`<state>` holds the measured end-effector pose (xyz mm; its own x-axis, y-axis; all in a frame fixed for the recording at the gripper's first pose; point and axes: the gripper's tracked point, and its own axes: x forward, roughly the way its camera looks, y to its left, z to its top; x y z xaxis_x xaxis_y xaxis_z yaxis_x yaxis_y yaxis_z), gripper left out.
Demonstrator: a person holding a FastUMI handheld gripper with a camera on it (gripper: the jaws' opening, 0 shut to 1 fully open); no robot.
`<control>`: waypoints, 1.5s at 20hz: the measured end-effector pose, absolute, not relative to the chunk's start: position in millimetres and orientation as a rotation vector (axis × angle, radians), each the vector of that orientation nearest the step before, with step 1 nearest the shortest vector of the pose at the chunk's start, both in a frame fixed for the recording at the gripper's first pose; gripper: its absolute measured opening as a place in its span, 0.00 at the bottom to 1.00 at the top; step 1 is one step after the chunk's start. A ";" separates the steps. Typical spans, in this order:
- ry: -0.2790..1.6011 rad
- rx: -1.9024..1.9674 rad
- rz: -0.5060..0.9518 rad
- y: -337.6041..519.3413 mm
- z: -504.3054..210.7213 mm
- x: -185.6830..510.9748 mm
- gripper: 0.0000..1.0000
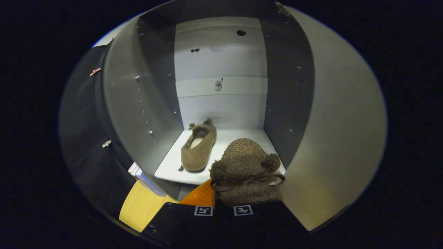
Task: Open the shoe cabinet door, grab the shoes and put them into the shoe cabinet, then close the shoe cabinet door.
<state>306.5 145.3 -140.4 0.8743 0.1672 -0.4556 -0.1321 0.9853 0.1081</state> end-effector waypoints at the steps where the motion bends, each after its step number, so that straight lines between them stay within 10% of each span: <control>1: 0.477 0.070 0.148 145.9 -138.3 328.9 0.07; 23: 0.633 0.135 0.090 163.0 -233.5 488.9 0.12; 30: 0.650 0.166 0.105 164.4 -216.5 467.6 0.60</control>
<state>467.6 164.4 -216.5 0.7915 0.1486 -0.5929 -0.0449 0.9815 0.1861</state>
